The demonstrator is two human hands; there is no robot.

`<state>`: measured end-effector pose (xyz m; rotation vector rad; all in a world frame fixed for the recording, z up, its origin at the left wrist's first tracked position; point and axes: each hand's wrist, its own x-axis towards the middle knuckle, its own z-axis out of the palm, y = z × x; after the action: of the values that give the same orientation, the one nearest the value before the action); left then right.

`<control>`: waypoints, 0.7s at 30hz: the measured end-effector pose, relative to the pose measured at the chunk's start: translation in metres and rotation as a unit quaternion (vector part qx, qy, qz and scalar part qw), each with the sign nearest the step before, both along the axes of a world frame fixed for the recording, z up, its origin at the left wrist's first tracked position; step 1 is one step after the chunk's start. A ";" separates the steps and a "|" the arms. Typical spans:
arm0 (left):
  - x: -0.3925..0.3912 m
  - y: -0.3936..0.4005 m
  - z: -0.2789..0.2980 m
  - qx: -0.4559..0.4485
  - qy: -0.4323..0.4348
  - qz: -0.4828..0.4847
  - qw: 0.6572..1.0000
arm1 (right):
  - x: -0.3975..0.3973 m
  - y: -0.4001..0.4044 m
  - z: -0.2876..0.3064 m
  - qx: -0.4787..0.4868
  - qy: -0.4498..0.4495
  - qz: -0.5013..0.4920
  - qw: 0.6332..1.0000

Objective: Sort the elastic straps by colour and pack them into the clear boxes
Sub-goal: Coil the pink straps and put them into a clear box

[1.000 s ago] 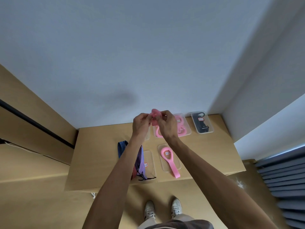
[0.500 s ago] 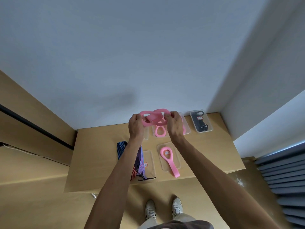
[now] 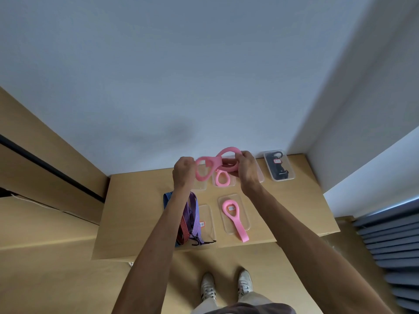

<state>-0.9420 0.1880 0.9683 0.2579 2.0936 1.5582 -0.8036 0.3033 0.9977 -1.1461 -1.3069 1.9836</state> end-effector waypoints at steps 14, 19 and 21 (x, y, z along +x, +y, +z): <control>0.026 0.022 0.004 -0.073 -0.036 -0.270 0.959 | 0.015 0.024 -0.006 0.250 -0.158 0.044 0.954; 0.040 0.039 -0.002 -0.073 -0.067 -0.162 0.982 | 0.019 0.033 -0.022 0.182 -0.154 0.044 0.970; 0.048 0.042 -0.005 -0.064 -0.104 -0.127 0.984 | 0.021 0.032 -0.032 0.194 -0.153 0.064 0.967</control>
<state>-0.8940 0.2300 0.9633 0.2898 1.9053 1.2420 -0.7823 0.3353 0.9654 -1.2248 -1.8721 1.5706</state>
